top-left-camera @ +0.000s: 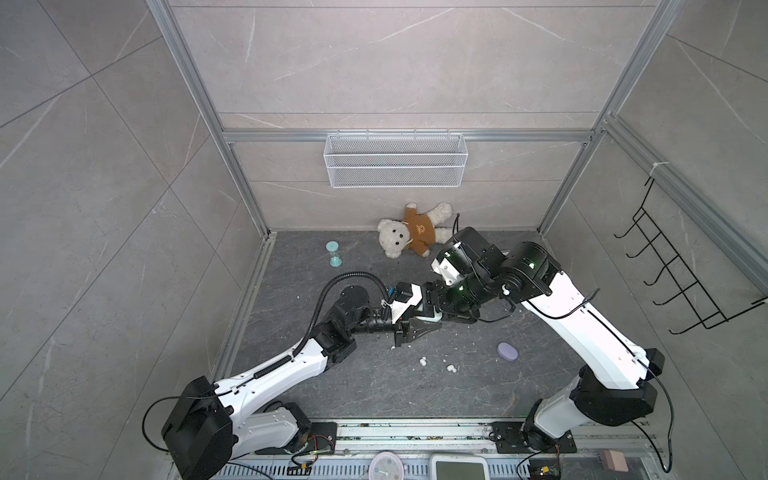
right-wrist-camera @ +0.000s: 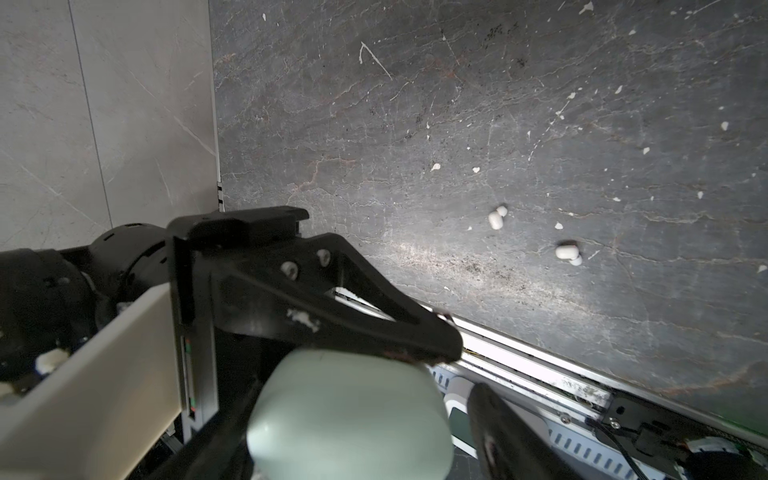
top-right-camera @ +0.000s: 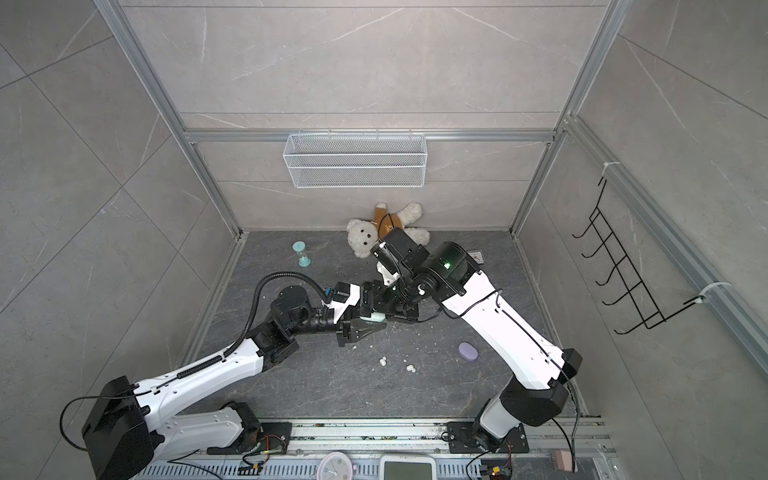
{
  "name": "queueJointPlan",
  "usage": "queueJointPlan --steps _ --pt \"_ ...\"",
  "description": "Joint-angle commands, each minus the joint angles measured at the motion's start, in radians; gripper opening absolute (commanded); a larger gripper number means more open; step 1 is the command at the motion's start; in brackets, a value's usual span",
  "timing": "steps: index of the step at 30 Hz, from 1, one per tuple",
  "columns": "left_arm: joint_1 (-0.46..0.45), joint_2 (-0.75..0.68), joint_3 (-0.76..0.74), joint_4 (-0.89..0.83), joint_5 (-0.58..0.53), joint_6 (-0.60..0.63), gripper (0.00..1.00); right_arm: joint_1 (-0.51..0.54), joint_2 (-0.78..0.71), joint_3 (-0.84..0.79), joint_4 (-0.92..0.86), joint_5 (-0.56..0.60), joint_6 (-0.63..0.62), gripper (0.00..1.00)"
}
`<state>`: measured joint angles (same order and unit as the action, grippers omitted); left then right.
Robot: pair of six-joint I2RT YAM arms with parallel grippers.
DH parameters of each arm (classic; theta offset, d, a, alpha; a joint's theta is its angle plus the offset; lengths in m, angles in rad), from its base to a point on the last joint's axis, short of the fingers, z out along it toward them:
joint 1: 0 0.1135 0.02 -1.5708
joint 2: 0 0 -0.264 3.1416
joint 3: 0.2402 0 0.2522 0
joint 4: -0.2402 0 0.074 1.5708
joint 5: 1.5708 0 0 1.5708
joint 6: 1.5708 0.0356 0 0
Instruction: Insert the wireless bluetooth earbuds into the charging case
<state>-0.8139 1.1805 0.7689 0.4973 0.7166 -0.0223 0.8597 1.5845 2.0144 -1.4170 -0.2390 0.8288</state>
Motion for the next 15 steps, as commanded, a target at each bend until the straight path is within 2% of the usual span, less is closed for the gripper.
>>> queueJointPlan --steps 1,15 --pt "-0.003 -0.025 0.042 0.033 0.004 0.032 0.26 -0.002 -0.019 -0.009 0.013 -0.013 0.017 0.76" --pt "-0.004 -0.026 0.043 0.031 -0.003 0.033 0.26 -0.002 -0.022 -0.010 0.037 -0.042 0.026 0.56"
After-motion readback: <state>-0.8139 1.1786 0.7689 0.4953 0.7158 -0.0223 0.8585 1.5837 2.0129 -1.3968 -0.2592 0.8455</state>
